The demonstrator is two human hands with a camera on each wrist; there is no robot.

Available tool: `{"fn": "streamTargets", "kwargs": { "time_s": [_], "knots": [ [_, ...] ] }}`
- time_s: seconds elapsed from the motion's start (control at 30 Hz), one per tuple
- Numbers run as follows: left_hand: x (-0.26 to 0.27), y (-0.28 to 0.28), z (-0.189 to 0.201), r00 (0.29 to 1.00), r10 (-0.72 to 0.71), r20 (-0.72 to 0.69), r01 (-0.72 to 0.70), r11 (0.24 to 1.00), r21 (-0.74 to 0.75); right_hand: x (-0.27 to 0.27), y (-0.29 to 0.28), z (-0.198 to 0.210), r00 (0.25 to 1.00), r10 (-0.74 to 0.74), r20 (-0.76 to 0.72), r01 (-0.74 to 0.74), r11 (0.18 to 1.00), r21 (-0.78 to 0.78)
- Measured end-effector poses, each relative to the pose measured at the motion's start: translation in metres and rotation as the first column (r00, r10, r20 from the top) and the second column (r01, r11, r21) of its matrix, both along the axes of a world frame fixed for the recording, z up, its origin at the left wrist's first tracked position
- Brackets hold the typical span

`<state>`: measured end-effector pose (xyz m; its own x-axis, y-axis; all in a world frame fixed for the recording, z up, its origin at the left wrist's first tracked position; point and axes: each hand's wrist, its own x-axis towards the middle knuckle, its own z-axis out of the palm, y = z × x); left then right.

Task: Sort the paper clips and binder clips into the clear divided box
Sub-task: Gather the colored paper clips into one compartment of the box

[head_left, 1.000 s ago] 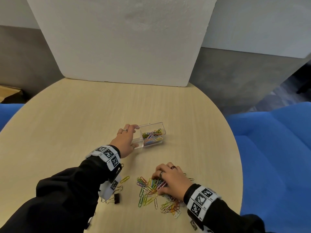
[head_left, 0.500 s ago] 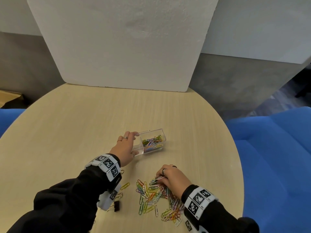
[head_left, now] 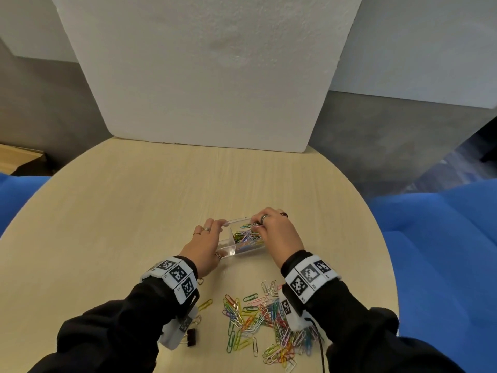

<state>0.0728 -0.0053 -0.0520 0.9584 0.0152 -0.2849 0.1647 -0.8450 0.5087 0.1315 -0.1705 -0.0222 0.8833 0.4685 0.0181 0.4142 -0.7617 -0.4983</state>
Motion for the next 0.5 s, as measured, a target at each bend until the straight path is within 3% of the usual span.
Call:
{"fn": "streamTargets", "kwargs": {
  "time_s": [0.1,0.2,0.27,0.37,0.5],
  "knots": [
    [0.000,0.000,-0.001,1.000,-0.005,0.000,0.005,1.000,0.006,-0.001,0.002,-0.009,0.998,0.047,-0.037,-0.050,0.996,-0.072],
    [-0.001,0.001,-0.001,1.000,-0.009,-0.001,0.009,1.000,0.009,-0.002,0.000,-0.009,0.992,0.055,-0.117,-0.046,0.996,0.081],
    [0.000,0.001,-0.001,1.000,-0.012,-0.004,0.012,1.000,0.013,-0.001,-0.004,-0.009,0.995,0.047,-0.092,-0.036,0.992,0.118],
    [0.000,0.002,-0.003,1.000,-0.013,-0.010,0.013,1.000,0.020,0.004,-0.010,-0.009,0.993,0.116,0.004,-0.115,0.989,-0.092],
    [0.001,0.002,-0.004,1.000,-0.013,-0.025,0.014,1.000,0.027,0.002,-0.008,-0.017,0.957,0.288,-0.045,-0.283,0.882,-0.377]
  ]
}}
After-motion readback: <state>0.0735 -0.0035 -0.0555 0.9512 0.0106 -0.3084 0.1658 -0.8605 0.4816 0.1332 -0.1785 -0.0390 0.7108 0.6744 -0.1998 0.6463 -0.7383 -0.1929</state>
